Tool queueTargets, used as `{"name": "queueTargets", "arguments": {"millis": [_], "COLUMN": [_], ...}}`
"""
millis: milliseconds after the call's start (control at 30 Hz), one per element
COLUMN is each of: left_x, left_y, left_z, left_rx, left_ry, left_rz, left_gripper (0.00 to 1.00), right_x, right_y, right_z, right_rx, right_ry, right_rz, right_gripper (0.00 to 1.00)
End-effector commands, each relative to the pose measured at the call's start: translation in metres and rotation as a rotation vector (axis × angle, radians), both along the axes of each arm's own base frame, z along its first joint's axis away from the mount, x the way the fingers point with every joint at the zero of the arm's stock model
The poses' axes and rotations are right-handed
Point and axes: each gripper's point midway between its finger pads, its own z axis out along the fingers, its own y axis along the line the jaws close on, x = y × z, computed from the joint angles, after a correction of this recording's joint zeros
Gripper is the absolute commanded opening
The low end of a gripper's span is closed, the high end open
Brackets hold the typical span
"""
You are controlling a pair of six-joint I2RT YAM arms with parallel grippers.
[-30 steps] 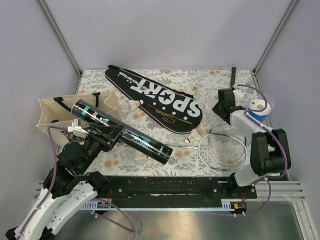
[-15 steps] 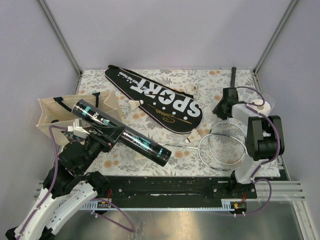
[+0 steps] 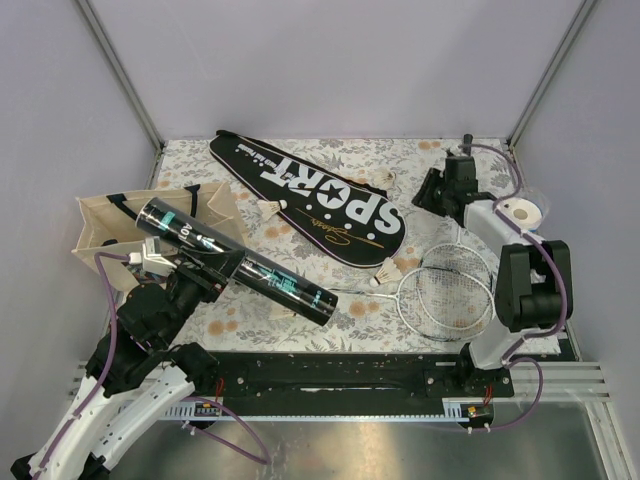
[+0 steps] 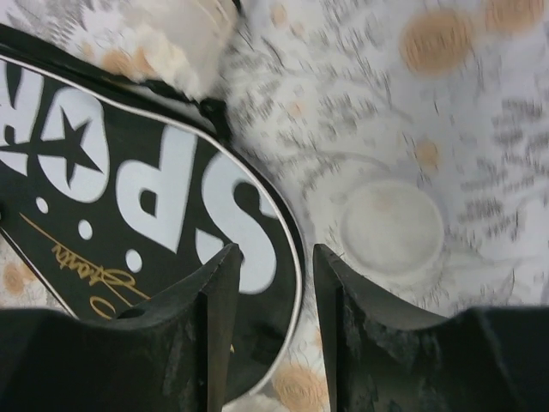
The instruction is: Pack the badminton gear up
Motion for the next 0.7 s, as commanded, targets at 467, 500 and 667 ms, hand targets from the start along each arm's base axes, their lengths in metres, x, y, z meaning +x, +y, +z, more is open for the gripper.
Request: {"name": "queueTargets", "arguments": {"millis": [467, 500, 667], "left_x": [0.014, 0.015, 0.020], "left_y": [-0.009, -0.011, -0.014], "left_z": [0.027, 0.027, 0.027], "left_rx": [-0.014, -0.011, -0.017], "left_ry": [-0.092, -0.090, -0.086], "left_rz": [-0.004, -0.009, -0.002], "left_gripper": [0.40, 0.40, 0.40], "right_x": [0.129, 0.132, 0.141], "right_y": [0.046, 0.047, 0.055], "right_z": [0.050, 0.046, 0.036], "right_rx": [-0.581, -0.601, -0.684], "right_ry": [-0.301, -0.290, -0.282], "right_rz": [0.382, 0.390, 0.460], "right_gripper": [0.56, 0.56, 0.57]}}
